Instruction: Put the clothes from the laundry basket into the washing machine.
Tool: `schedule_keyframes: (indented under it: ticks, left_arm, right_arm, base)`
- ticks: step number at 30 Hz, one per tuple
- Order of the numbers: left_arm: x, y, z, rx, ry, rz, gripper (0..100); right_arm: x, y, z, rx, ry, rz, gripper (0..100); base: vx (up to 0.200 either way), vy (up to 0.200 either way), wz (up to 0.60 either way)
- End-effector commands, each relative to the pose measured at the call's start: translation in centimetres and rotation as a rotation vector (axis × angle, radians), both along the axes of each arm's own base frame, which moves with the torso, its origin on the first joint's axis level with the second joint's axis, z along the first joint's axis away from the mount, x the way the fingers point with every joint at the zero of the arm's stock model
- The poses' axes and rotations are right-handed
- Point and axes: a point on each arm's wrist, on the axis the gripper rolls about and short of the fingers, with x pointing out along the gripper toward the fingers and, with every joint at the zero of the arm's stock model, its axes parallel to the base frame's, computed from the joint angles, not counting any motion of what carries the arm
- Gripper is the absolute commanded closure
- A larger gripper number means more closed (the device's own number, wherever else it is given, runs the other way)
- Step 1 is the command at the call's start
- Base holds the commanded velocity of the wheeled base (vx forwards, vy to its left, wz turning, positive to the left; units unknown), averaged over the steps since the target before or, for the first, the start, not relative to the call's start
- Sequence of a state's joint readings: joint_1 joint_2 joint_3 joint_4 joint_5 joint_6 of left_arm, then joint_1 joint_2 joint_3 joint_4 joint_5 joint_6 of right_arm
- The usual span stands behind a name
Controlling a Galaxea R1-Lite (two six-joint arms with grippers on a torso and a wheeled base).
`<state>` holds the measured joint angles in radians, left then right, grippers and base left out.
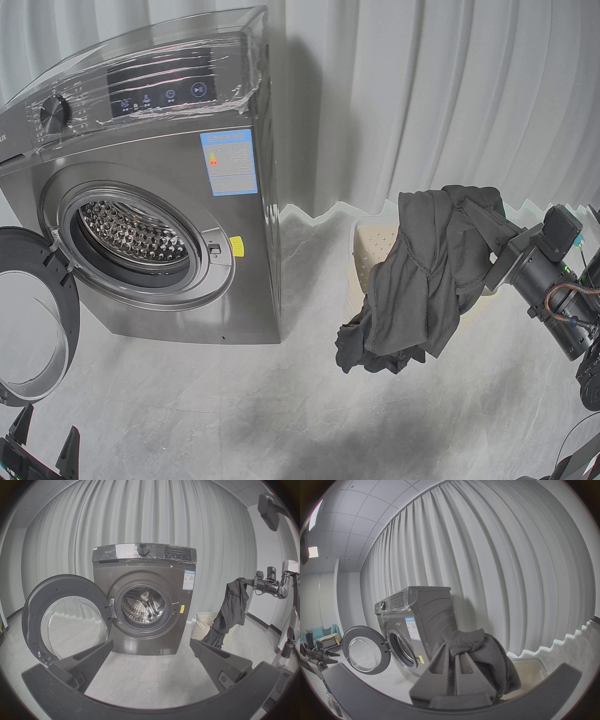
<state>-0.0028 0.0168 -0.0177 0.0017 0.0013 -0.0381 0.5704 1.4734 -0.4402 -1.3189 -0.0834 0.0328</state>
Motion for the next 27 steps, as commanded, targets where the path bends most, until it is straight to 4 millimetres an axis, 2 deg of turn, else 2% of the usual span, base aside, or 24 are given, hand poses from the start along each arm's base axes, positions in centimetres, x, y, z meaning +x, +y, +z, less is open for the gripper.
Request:
schedule_keyframes:
  ticks: [1, 11, 17, 27]
  left_arm:
    - [0.0, 0.0, -0.48, 0.0, 0.001, 0.001, 0]
    - [0.0, 0.0, -0.48, 0.0, 0.001, 0.0, 0]
    - [0.0, 0.0, -0.48, 0.0, 0.001, 0.0, 0]
    - [0.0, 0.0, -0.48, 0.001, 0.001, 0.0, 0]
  right_arm:
    - [0.02, 0.06, -0.06, -0.002, 0.003, 0.001, 100]
    - [0.0, 0.07, -0.35, -0.007, 0.012, 0.009, 100]
    - [-0.02, 0.06, -0.42, -0.01, 0.014, 0.013, 100]
    - [-0.04, 0.09, -0.8, -0.018, 0.027, 0.016, 100]
  base:
    - [0.0, 0.2, 0.0]
    - [0.0, 0.02, 0.0]
    - [-0.2, 0.0, 0.0]
    - [0.0, 0.02, 0.0]
